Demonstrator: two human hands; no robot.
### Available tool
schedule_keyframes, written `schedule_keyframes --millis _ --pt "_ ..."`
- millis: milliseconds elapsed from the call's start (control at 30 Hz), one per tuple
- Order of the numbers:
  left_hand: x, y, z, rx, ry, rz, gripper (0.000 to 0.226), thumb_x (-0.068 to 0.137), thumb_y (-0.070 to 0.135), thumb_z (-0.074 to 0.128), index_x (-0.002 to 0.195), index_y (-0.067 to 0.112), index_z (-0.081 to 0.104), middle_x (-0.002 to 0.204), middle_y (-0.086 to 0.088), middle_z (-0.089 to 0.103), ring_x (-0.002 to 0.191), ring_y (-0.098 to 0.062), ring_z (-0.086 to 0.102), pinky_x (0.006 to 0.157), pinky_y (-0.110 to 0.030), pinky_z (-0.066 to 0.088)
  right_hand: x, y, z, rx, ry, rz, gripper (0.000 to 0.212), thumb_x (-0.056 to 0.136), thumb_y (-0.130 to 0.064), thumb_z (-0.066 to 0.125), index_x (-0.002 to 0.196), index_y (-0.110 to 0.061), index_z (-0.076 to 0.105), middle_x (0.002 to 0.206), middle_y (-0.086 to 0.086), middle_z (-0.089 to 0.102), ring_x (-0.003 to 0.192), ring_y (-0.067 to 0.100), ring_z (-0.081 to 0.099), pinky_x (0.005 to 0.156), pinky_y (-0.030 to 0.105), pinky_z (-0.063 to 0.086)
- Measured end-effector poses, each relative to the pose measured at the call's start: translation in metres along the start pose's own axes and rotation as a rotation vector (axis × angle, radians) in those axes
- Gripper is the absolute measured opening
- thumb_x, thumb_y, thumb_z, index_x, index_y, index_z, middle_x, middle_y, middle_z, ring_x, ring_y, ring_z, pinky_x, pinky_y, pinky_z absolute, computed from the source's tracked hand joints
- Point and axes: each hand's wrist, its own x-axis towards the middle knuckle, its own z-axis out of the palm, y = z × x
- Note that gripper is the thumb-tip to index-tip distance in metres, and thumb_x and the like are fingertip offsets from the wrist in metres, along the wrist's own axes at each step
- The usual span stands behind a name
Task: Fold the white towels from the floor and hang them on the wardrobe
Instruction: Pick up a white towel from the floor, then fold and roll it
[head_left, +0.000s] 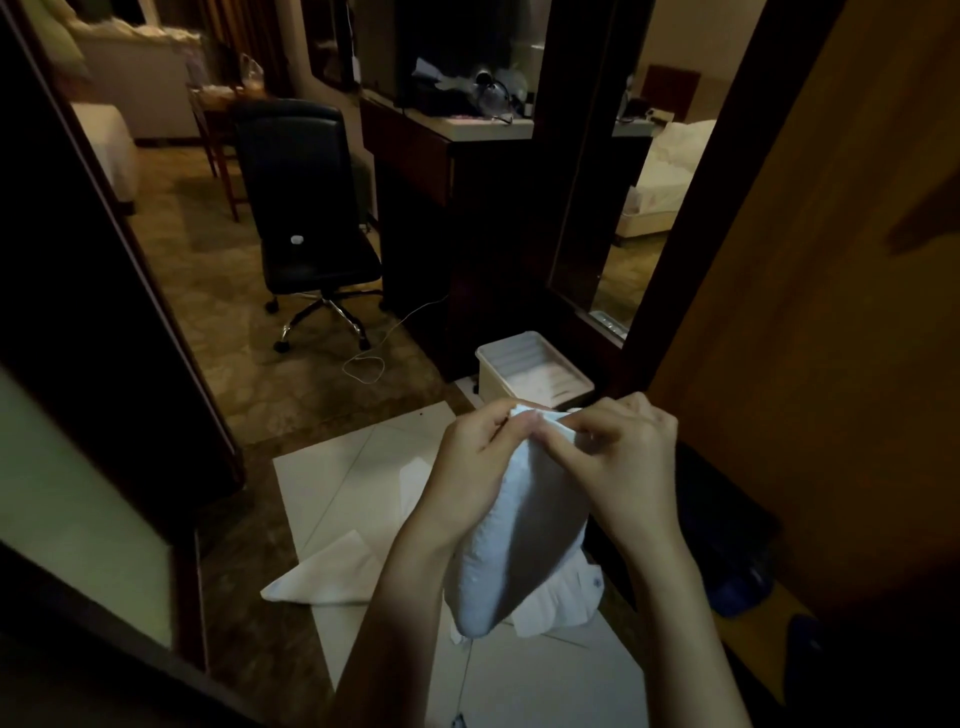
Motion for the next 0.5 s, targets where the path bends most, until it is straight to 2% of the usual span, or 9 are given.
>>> schedule_keyframes --millis 67,133,200,267,367,500 --pt "-0.002 -0.001 -0.004 -0.04 0.015 -0.026 0.019 0.096 0.015 0.053 0.088 0.025 0.068 0.089 0.0 0.071 0.087 -0.011 0.067 0.079 -0.027 0.052 0.0 0.004 0.002 0.007 -0.03 0.003 0.046 0.075 -0.064 0.053 0.064 -0.022 0.066 0.076 -0.012 0.055 0.086 0.012 0.047 0.081 0.033 0.03" --pt "-0.003 -0.001 -0.009 -0.09 0.047 -0.056 0.015 0.094 0.015 0.055 0.087 0.017 0.068 0.086 -0.005 0.071 0.08 -0.01 0.067 0.071 -0.022 0.052 0.0 0.009 0.002 0.035 -0.085 0.022 0.044 0.072 -0.066 0.058 0.065 -0.023 0.066 0.099 -0.009 0.057 0.103 0.01 0.043 0.088 0.033 0.031" --pt "-0.003 -0.003 -0.015 -0.062 0.07 -0.051 0.016 0.095 0.017 0.054 0.09 0.01 0.067 0.085 -0.011 0.068 0.076 -0.009 0.064 0.067 -0.02 0.049 0.0 0.015 -0.002 0.084 -0.184 0.065 0.036 0.07 -0.062 0.066 0.064 -0.026 0.066 0.117 -0.009 0.055 0.116 0.01 0.038 0.092 0.033 0.029" --pt "-0.004 -0.005 -0.02 -0.048 0.073 -0.039 0.019 0.097 0.017 0.05 0.092 0.005 0.064 0.083 -0.013 0.065 0.073 -0.008 0.06 0.064 -0.019 0.047 -0.003 0.025 -0.006 0.111 -0.286 0.092 0.03 0.07 -0.055 0.07 0.069 -0.025 0.069 0.125 -0.009 0.054 0.12 0.01 0.036 0.095 0.033 0.032" --pt "-0.004 -0.009 -0.028 -0.08 0.097 -0.029 0.021 0.098 0.016 0.045 0.09 0.003 0.06 0.076 -0.005 0.06 0.07 -0.007 0.057 0.062 -0.017 0.045 -0.008 0.035 -0.011 0.195 -0.381 0.144 0.028 0.071 -0.047 0.074 0.081 -0.021 0.076 0.116 -0.009 0.059 0.114 0.007 0.044 0.095 0.037 0.041" --pt "-0.003 -0.021 -0.036 0.05 0.116 -0.029 0.019 0.099 0.017 0.045 0.091 0.01 0.061 0.077 0.0 0.061 0.071 -0.004 0.057 0.062 -0.015 0.044 -0.012 0.035 -0.017 0.278 -0.406 0.206 0.026 0.063 -0.039 0.082 0.074 -0.016 0.078 0.091 -0.006 0.069 0.096 0.01 0.058 0.084 0.042 0.051"
